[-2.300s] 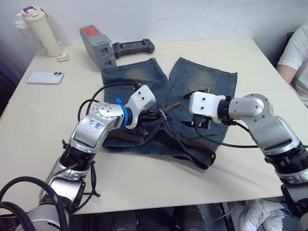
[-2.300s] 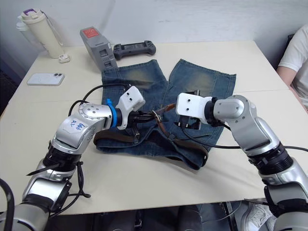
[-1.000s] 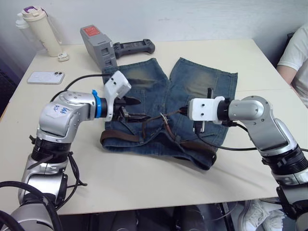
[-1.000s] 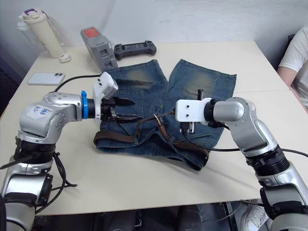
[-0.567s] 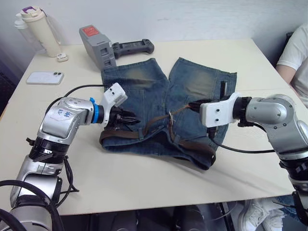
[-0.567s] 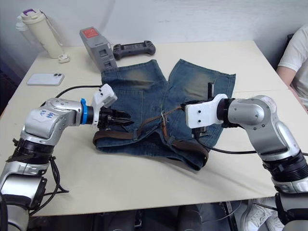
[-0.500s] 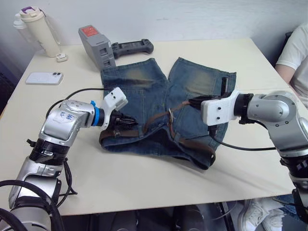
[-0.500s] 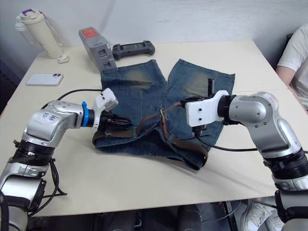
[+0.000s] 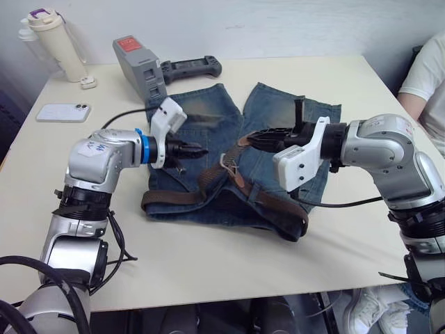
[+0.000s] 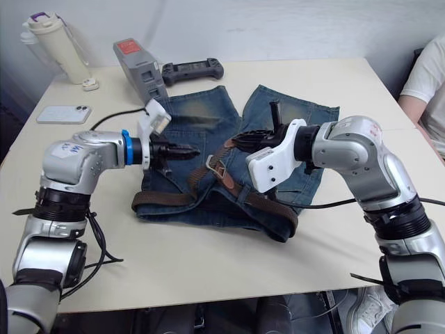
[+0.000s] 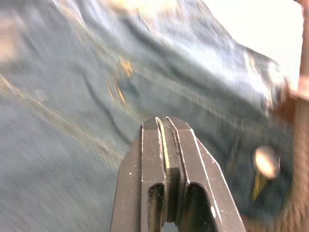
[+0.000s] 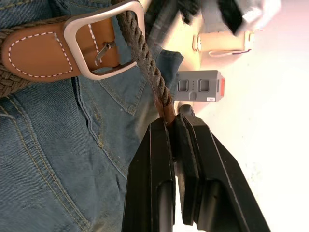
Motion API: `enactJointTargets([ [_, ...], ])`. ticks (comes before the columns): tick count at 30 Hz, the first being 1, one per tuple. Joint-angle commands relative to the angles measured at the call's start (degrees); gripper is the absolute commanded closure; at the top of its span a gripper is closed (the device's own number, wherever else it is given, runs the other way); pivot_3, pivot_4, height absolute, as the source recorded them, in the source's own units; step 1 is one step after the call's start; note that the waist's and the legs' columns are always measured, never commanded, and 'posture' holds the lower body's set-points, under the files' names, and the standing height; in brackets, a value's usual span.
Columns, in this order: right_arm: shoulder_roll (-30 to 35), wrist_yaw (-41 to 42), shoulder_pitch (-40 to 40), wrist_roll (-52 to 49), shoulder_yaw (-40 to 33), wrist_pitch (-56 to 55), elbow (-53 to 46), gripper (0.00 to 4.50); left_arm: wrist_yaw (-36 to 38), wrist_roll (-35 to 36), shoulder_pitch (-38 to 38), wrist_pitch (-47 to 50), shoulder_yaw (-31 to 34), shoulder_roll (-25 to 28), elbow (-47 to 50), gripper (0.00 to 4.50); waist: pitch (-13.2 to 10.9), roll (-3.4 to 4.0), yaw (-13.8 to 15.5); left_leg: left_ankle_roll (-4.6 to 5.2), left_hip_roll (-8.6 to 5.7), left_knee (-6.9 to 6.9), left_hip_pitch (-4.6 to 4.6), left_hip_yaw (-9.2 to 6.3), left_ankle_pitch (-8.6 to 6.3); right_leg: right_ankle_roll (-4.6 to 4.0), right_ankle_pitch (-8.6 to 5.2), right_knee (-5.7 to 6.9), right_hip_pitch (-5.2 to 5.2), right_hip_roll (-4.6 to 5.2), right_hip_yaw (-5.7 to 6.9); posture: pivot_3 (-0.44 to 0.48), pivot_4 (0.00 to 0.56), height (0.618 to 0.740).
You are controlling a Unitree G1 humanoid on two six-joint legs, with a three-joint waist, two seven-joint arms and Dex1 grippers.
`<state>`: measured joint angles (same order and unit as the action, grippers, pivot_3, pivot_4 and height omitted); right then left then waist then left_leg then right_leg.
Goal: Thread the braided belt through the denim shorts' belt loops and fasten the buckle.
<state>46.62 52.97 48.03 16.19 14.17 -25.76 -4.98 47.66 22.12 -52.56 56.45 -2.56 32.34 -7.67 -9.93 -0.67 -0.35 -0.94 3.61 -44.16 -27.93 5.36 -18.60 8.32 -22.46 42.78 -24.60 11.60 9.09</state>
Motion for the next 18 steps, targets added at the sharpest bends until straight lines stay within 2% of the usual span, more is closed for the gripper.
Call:
enactJointTargets([
  [1,1.07,-1.69,0.79,2.16,-0.52,-4.98,0.25,4.5,-1.62,0.19,-1.01,0.17,1.32,-0.04,0.31,4.44,0.0,0.0,0.02,0.0,0.0,-0.01,0.0,0.0,0.0,0.0,0.0,0.0,0.0,0.0,-0.01,0.0,0.15,0.65],
  [8,2.16,-2.51,5.34,6.12,0.34,-9.88,6.67,4.5,-2.34,3.88,-2.34,2.97,3.26,-2.67,2.4,4.44,0.0,-0.01,0.25,0.0,0.0,-0.08,-0.05,-0.02,0.0,0.0,0.0,0.04,-0.03,0.0,-0.03,0.0,0.15,0.65],
  [13,2.4,-1.78,6.11,9.89,0.97,-6.24,8.33,4.5,-1.73,8.39,-3.61,7.18,4.18,-4.51,5.84,4.44,0.0,-0.01,0.19,0.0,-0.02,-0.18,-0.12,-0.06,0.0,0.0,0.0,0.05,-0.02,0.01,-0.03,0.0,0.15,0.65],
  [18,1.31,0.8,4.59,7.79,1.06,-0.98,5.04,4.5,-3.48,9.31,-2.8,8.06,1.73,-7.18,10.45,4.44,0.01,0.01,0.16,0.0,-0.01,-0.17,-0.11,-0.08,0.0,0.0,0.0,0.09,-0.03,0.0,-0.03,0.0,0.15,0.65],
])
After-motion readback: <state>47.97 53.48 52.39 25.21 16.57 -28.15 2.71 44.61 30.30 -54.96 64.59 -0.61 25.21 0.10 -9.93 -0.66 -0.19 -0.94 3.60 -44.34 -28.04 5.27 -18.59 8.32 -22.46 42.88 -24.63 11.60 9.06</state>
